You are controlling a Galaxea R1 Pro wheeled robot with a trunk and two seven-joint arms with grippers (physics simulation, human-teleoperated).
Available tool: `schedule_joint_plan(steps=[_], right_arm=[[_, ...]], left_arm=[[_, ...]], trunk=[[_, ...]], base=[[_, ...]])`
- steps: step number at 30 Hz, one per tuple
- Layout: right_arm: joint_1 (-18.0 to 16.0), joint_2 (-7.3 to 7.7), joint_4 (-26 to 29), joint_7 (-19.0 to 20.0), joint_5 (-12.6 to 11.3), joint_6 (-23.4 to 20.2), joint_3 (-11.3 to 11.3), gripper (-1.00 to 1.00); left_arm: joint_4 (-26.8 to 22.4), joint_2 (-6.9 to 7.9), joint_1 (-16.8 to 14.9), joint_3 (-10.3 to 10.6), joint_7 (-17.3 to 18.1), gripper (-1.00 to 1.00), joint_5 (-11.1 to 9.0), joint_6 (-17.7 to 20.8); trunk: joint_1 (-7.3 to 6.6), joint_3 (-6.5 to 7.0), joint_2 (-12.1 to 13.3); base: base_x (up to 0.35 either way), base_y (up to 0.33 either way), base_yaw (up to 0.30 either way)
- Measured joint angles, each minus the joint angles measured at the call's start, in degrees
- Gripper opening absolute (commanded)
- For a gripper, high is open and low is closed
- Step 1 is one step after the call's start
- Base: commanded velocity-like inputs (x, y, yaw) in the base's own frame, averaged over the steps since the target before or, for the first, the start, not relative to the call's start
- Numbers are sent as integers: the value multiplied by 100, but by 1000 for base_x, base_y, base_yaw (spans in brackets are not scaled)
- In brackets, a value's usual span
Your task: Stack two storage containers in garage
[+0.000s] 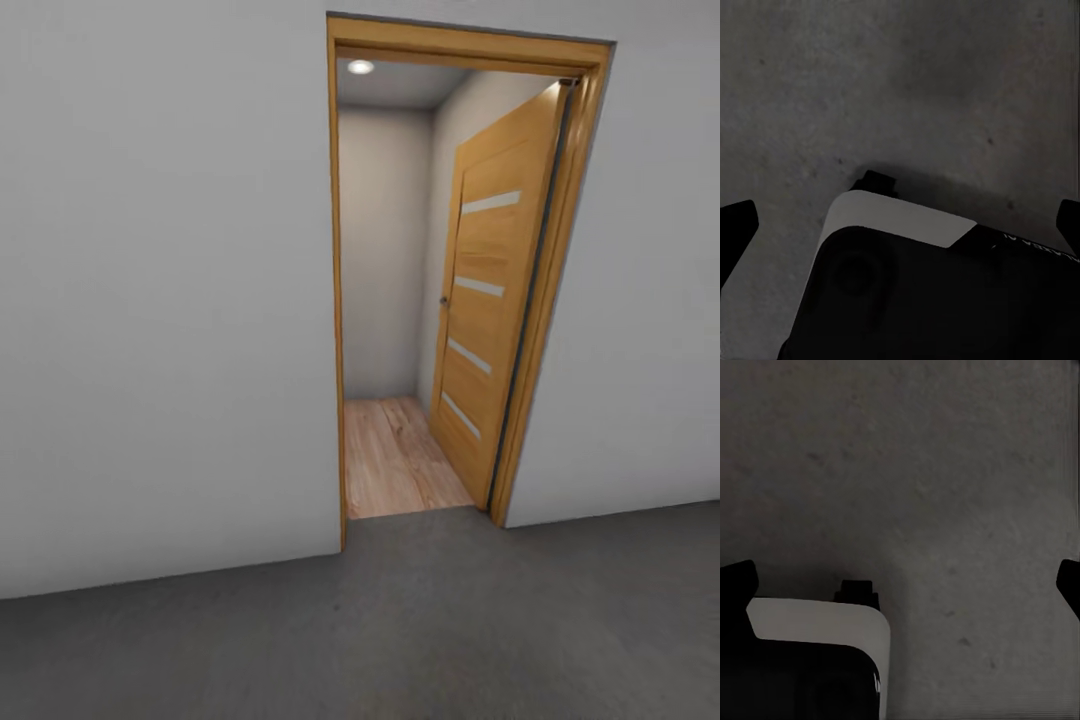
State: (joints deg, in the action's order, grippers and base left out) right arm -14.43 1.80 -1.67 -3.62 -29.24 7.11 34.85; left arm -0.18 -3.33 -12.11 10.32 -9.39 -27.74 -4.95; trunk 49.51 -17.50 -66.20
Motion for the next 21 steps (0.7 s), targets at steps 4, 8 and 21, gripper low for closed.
schedule_joint_plan(steps=[4, 8, 21], right_arm=[[0, 0, 0, 0, 0, 0, 0, 100], [0, 0, -1, 0, 0, 0, 0, 100], [0, 13, 0, 0, 0, 2, 0, 100]], left_arm=[[0, 0, 0, 0, 0, 100, 0, 0], [0, -2, -1, 2, 0, 100, 8, 6], [0, -9, 0, 1, 0, 100, 7, 9]], trunk=[[0, 0, 0], [0, 0, 0], [0, -8, 0]], base=[[0, 0, -261], [0, 0, -261], [0, 0, -261]])
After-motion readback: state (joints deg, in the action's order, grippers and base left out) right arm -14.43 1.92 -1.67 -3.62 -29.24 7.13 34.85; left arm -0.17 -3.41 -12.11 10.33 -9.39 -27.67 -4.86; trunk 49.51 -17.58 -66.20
